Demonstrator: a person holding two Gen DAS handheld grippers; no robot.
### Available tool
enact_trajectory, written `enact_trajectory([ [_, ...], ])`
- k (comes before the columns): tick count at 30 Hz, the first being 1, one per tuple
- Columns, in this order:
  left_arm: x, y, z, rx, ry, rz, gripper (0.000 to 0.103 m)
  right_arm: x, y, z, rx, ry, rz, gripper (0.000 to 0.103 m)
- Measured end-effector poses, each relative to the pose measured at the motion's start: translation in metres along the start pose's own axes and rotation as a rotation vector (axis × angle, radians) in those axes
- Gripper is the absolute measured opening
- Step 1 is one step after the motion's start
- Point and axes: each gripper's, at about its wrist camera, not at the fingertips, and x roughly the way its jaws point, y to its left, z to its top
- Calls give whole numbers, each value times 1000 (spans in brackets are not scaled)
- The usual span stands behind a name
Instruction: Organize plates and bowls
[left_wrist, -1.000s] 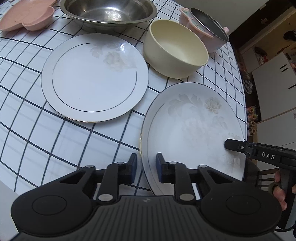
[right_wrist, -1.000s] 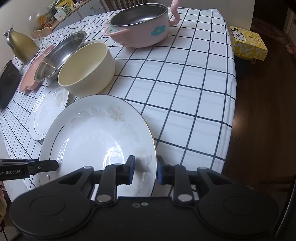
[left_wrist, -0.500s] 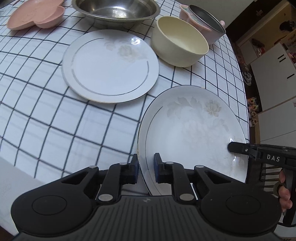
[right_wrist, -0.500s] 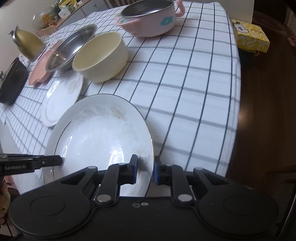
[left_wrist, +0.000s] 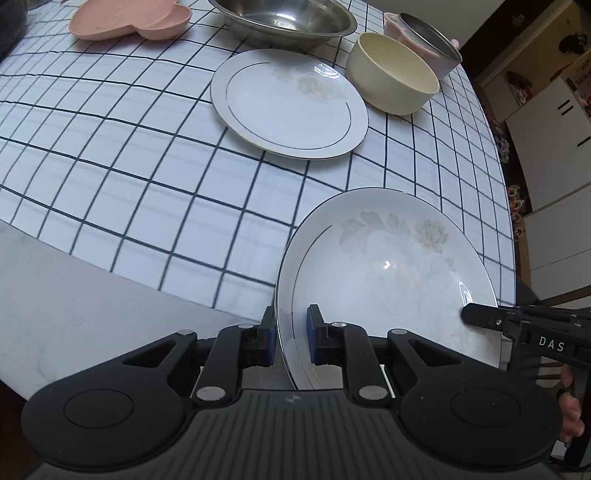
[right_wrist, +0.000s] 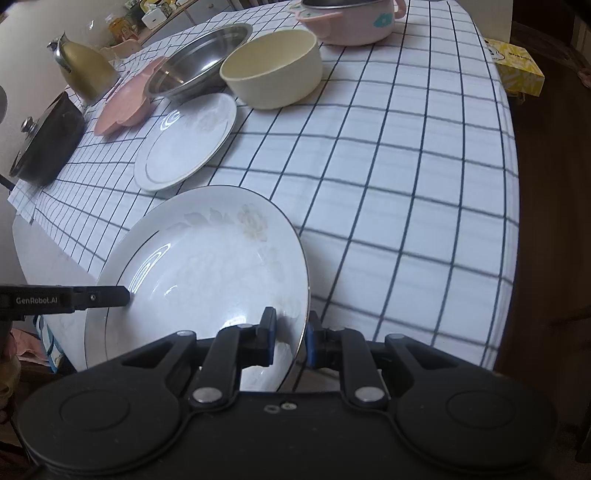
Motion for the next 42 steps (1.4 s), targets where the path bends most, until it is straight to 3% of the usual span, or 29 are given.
enact_trajectory([
  [21, -4, 23, -5, 36, -13, -21, 15, 13, 33, -20, 8, -19, -72, 21],
  [26, -10, 29, -2, 27, -30, -9, 16, 9, 36, -16, -21, -31, -110, 31],
  [28, -13, 28, -2, 36, -41, 5, 17, 5, 36, -14, -14, -41, -117, 40],
  [32, -20, 25, 1, 53, -68, 36, 18, -3, 42, -9, -42, -68, -132, 40],
  [35, -29, 24, 5, 59, -101, 50, 18, -10, 48, -3, -73, -97, -140, 46],
  [37, -36, 23, 8, 62, -126, 50, 24, -16, 53, 1, -99, -126, -145, 58],
  [39, -43, 22, 10, 62, -157, 51, 42, -21, 59, 6, -127, -148, -147, 58],
  [42, -55, 19, 13, 60, -212, 50, 56, -27, 68, 13, -160, -178, -141, 63],
])
